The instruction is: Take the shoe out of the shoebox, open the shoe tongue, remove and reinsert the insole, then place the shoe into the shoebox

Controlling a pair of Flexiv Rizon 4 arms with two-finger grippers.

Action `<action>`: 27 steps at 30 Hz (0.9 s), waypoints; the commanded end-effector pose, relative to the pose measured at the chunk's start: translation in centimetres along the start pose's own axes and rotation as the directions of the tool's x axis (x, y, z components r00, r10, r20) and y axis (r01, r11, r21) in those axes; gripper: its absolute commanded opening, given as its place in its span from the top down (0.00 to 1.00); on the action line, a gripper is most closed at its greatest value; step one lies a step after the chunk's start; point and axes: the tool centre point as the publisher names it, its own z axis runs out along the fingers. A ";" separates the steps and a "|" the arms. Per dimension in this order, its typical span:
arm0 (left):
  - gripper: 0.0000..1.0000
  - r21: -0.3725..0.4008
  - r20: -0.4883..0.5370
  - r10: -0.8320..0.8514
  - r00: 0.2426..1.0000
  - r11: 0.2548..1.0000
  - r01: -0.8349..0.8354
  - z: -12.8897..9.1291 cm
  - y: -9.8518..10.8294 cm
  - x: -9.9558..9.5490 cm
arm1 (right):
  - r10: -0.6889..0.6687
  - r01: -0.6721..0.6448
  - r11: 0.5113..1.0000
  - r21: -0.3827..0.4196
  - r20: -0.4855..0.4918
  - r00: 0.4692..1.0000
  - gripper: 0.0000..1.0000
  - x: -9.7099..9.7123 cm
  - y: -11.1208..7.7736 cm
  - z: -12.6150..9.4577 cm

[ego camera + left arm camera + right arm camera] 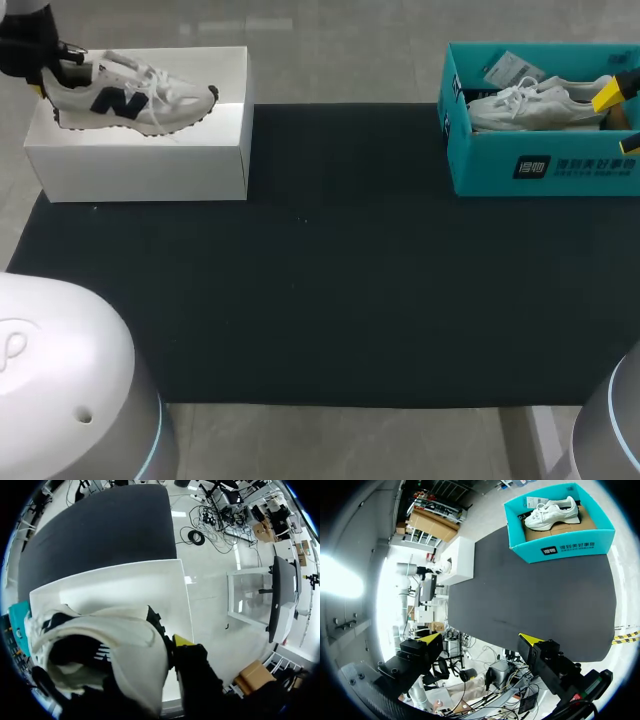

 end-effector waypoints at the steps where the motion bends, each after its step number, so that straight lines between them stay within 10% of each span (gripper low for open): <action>1: 1.00 -0.001 0.010 0.005 1.000 1.000 -0.005 1.9 0.3 -0.1 | 0.001 -0.001 1.000 0.001 0.002 1.000 0.00 0.0 0.1 0.0; 27: 1.00 0.096 0.015 0.039 0.999 0.995 -0.040 9.4 -2.9 -1.9 | 0.001 -0.001 1.000 0.001 0.002 1.000 0.00 0.0 0.1 0.0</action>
